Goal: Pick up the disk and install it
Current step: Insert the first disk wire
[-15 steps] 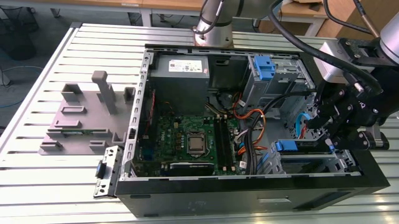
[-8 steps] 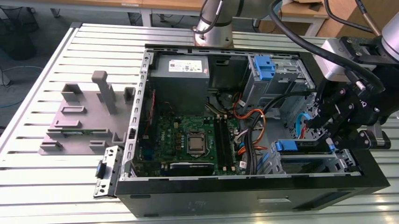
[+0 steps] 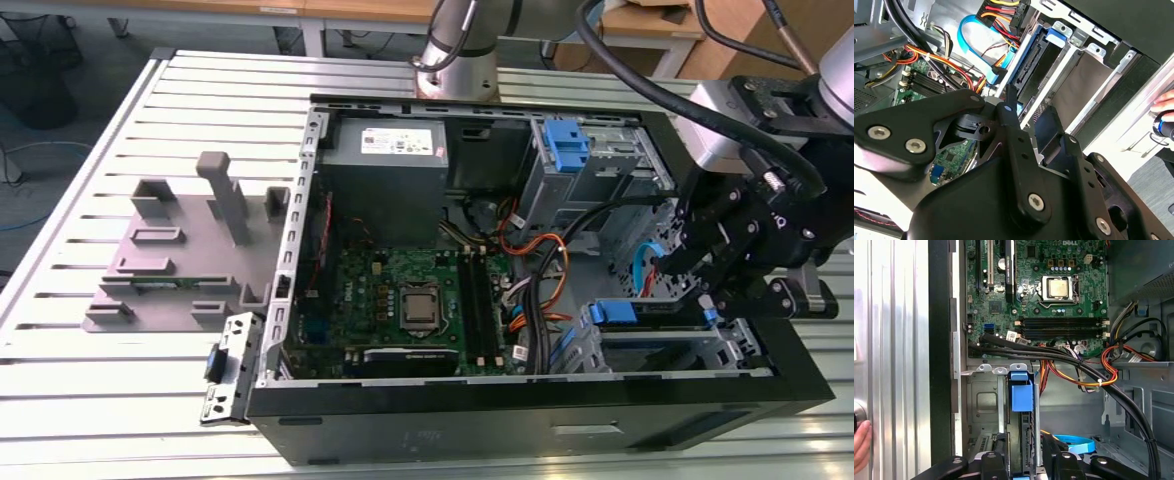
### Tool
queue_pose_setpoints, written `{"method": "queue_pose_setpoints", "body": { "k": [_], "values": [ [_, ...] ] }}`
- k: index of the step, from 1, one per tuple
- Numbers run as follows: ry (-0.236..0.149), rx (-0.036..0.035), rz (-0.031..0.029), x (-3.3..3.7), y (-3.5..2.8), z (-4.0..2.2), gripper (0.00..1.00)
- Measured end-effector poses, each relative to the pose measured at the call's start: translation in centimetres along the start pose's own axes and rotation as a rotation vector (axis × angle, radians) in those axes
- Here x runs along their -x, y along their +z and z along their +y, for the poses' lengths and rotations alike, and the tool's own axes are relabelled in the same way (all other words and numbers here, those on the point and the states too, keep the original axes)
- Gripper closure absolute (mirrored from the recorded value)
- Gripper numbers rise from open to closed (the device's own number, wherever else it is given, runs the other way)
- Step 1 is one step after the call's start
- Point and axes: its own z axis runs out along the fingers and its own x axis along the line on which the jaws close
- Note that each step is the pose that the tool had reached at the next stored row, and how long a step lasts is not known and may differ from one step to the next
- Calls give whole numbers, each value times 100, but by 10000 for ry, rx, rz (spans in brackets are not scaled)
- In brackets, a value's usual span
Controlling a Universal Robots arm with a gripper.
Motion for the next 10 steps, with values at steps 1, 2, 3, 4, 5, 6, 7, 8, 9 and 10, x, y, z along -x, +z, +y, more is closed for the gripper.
{"method": "queue_pose_setpoints", "body": {
  "k": [1, 2, 3, 4, 5, 6, 7, 8, 9, 10],
  "values": [
    [0, 0, 0, 0, 0, 0, 58],
    [0, 0, 1, 0, 0, 0, 58],
    [0, 0, 1, 0, -1, 0, 58],
    [0, 0, 0, 0, -1, 0, 58],
    [0, 0, 0, 0, -1, 0, 58],
    [0, 0, 3, 2, -2, 0, 58],
    [0, 0, 5, 10, -3, 0, 58],
    [-1, 0, 2, 22, -1, 0, 58],
    [-1, 0, 0, 36, 1, 1, 58],
    [0, 0, 0, 46, 1, 1, 58]
  ]
}}
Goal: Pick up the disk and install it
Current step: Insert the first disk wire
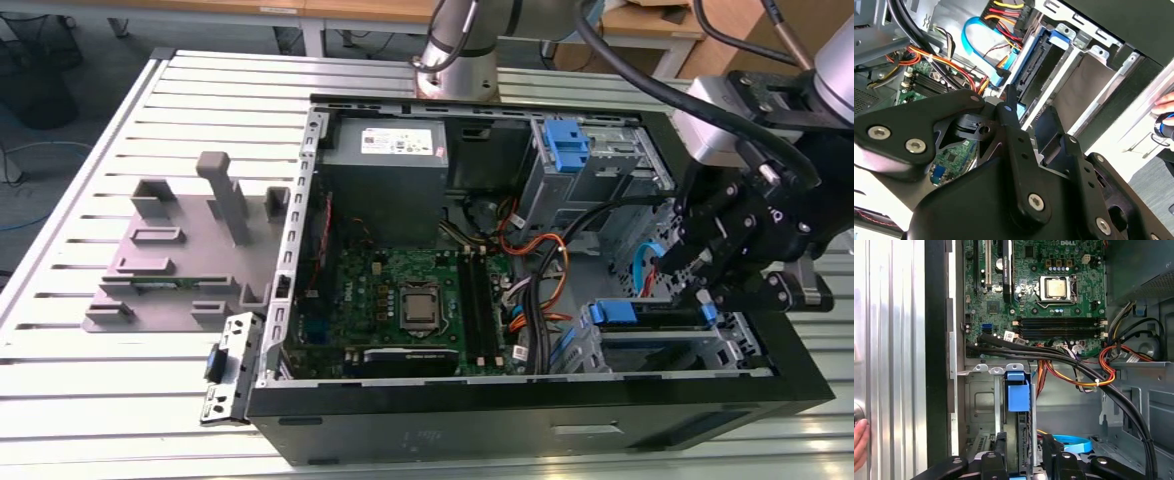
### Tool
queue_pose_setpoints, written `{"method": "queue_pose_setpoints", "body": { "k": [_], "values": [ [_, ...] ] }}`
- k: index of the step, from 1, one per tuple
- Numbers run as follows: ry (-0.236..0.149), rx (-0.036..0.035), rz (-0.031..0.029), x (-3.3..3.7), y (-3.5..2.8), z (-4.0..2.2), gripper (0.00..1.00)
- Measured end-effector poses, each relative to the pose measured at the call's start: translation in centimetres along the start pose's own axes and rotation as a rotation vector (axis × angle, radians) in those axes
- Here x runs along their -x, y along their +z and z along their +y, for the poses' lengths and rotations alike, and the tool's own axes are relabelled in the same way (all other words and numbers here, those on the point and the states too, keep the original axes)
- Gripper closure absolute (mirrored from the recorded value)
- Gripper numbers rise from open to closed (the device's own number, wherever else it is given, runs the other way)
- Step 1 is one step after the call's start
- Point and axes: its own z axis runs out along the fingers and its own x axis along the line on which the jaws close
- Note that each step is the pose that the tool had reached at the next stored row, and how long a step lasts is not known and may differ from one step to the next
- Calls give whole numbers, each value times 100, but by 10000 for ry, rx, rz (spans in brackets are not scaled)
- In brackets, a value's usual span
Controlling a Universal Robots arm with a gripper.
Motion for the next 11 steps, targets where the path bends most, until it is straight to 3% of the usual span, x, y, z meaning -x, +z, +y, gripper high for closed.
{"method": "queue_pose_setpoints", "body": {
  "k": [6, 8, 11],
  "values": [
    [1, 0, 0, 25, -39, 2, 58],
    [-2, 4, -125, 30, -43, 3, 58],
    [-3, 6, -144, 49, -43, 3, 58]
  ]
}}
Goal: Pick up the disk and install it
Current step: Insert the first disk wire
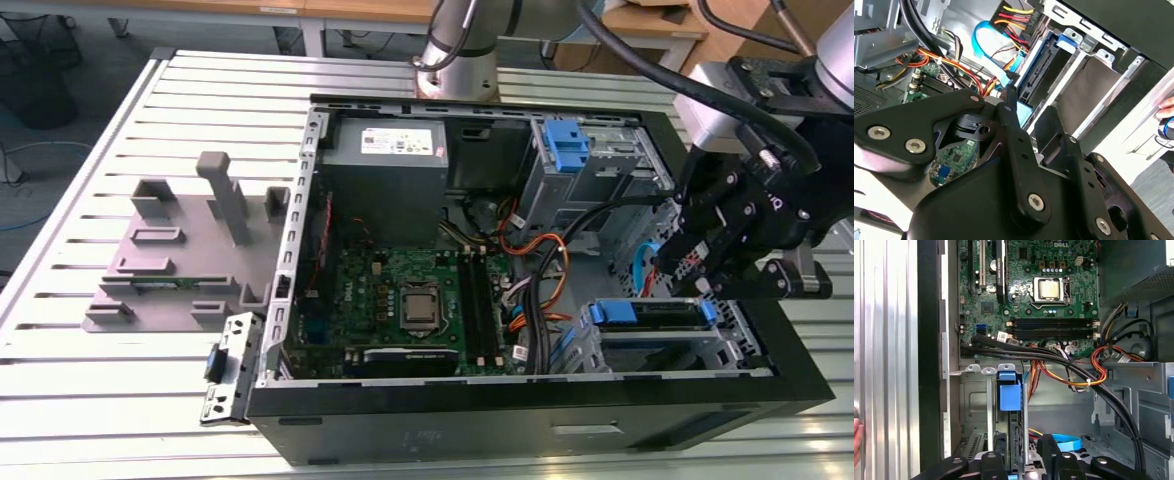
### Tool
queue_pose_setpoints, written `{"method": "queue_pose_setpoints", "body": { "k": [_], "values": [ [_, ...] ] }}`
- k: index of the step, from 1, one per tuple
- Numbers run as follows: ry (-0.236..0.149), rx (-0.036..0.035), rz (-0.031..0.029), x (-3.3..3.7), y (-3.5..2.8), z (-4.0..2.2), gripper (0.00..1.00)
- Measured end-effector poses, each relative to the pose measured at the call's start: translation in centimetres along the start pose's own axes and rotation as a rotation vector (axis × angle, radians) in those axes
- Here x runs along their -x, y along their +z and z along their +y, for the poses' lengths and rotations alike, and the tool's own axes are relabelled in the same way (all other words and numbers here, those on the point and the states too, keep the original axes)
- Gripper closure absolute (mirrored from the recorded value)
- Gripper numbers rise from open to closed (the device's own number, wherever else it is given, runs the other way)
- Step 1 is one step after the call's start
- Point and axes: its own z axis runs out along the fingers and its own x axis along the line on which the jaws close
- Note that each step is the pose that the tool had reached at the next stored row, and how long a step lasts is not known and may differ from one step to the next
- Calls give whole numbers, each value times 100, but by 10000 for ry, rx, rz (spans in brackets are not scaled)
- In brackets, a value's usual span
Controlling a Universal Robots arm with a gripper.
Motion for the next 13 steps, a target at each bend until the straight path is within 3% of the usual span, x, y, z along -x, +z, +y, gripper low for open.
{"method": "queue_pose_setpoints", "body": {
  "k": [7, 13],
  "values": [
    [0, 0, -8, 89, 10, 2, 58],
    [0, 3, -9, 113, 70, -75, 58]
  ]
}}
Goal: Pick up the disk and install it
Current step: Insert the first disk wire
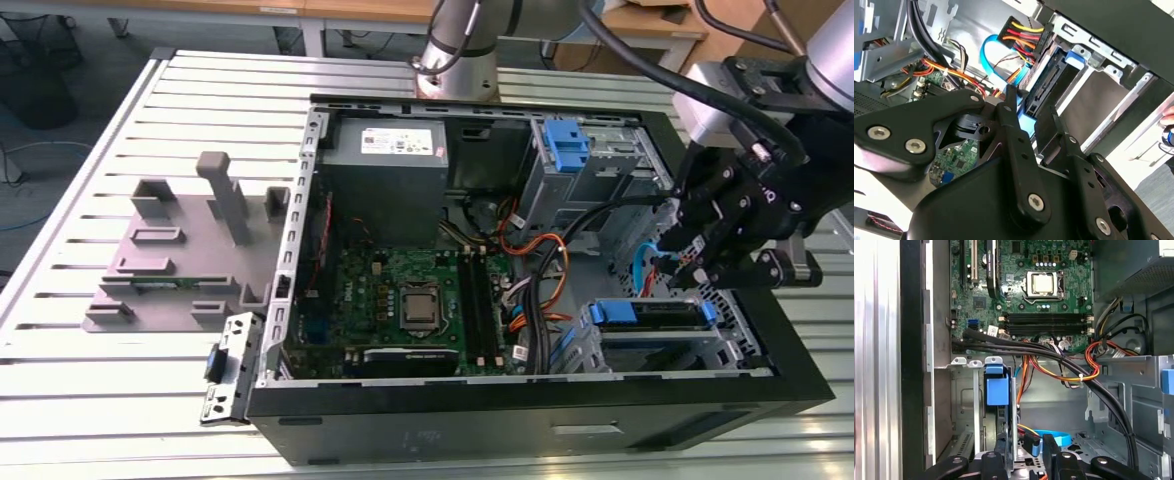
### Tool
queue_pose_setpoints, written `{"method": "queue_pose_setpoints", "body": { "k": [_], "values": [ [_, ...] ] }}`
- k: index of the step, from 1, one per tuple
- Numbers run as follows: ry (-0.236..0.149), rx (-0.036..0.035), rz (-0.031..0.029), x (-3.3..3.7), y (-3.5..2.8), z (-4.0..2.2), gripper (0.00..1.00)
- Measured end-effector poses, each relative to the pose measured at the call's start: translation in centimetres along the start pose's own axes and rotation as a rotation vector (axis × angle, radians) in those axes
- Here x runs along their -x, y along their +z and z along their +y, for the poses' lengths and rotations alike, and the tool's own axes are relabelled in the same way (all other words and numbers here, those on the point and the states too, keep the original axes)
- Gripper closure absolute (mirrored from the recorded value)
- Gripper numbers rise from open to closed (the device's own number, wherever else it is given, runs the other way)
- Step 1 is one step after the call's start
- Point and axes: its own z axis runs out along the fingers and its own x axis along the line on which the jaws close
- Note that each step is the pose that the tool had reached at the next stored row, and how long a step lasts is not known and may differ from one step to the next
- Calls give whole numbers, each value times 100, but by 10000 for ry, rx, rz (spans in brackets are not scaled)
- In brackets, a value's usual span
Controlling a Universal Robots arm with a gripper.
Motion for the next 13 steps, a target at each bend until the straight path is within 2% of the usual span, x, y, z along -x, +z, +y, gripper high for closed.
{"method": "queue_pose_setpoints", "body": {
  "k": [13],
  "values": [
    [0, -1, 0, -35, 96, -5, 58]
  ]
}}
